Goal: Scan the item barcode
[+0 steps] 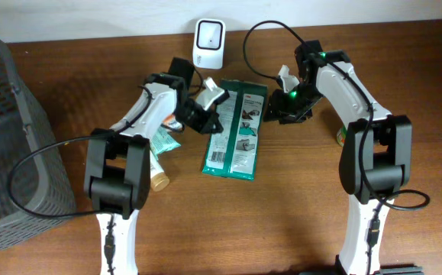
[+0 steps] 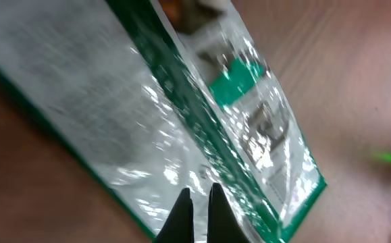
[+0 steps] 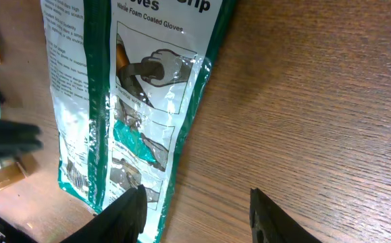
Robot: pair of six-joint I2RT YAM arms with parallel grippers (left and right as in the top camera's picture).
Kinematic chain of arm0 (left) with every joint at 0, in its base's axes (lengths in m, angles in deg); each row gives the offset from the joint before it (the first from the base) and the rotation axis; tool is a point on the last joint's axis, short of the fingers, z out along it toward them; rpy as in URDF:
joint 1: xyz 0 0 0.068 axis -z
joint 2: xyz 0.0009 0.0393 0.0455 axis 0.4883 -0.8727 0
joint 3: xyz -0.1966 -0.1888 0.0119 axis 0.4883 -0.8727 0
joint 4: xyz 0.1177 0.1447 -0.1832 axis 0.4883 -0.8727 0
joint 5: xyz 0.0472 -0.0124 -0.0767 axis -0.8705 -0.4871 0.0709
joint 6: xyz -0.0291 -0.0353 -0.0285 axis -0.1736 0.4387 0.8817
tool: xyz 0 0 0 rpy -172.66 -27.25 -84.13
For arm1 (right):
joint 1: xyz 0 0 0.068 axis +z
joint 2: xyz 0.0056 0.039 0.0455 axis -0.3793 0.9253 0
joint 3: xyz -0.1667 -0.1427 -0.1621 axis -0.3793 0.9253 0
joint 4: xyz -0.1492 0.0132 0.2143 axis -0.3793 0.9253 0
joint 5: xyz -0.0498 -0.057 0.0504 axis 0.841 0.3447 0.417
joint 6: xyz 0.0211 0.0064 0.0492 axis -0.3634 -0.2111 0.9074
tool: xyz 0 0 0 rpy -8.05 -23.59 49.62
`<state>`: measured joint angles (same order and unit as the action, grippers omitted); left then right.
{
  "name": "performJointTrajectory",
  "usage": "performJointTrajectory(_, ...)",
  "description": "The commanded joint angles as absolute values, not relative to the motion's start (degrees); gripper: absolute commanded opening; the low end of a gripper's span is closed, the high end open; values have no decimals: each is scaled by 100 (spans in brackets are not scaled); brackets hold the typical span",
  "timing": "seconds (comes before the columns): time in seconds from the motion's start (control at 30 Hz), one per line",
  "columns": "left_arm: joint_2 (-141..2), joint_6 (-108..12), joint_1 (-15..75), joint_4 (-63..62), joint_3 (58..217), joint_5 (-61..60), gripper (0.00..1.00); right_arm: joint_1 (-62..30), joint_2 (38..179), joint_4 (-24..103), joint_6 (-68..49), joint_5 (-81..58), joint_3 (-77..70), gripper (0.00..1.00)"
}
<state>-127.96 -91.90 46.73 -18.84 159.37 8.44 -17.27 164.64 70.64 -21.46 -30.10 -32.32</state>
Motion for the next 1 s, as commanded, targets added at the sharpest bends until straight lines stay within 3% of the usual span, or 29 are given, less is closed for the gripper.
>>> performJointTrajectory(0.0,-12861,-9302,4631,-1705,16062,544,0,-1729,16512,7044,-2144,-2960,-3158,48)
performJointTrajectory(0.17,-12874,-9280,4675,-1270,16062,461,0,-1592,16512,6965,-2144,-2962,-2974,53)
performJointTrajectory(0.53,-13366,-9280,4675,-1182,16042,378,0,-1517,16512,6436,-1798,-3736,-2303,53)
performJointTrajectory(0.97,-13810,-9081,4675,-1499,15959,437,0,-1192,16512,3744,-177,-4643,-482,52)
